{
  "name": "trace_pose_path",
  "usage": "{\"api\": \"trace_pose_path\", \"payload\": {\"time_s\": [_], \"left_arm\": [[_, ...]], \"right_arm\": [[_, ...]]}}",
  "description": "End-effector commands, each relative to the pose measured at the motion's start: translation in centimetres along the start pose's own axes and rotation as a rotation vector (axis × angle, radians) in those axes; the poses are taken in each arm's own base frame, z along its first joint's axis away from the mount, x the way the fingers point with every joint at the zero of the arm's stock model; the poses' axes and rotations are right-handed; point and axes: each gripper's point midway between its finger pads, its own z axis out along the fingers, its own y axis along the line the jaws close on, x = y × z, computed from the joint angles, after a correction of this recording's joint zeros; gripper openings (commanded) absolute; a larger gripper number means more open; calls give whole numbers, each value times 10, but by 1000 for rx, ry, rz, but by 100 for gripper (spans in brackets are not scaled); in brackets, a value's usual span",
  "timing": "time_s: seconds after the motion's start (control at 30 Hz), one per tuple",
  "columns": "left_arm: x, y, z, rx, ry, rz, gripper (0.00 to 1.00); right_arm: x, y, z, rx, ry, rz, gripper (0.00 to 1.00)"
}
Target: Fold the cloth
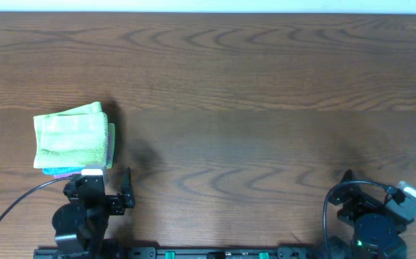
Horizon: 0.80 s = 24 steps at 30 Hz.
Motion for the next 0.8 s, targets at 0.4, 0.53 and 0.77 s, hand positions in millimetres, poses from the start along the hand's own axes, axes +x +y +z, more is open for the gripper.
{"api": "trace_pose_path", "payload": {"time_s": [0.4, 0.53, 0.77], "left_arm": [[62, -9, 25, 43, 161, 39, 95], [63, -4, 25, 12, 164, 50, 95], [76, 5, 22, -36, 221, 57, 95]], "right_arm": [[-1, -3, 0, 16, -9, 14, 99], [-1, -3, 0, 15, -9, 14, 99], [-1, -3, 0, 15, -9, 14, 99]]}}
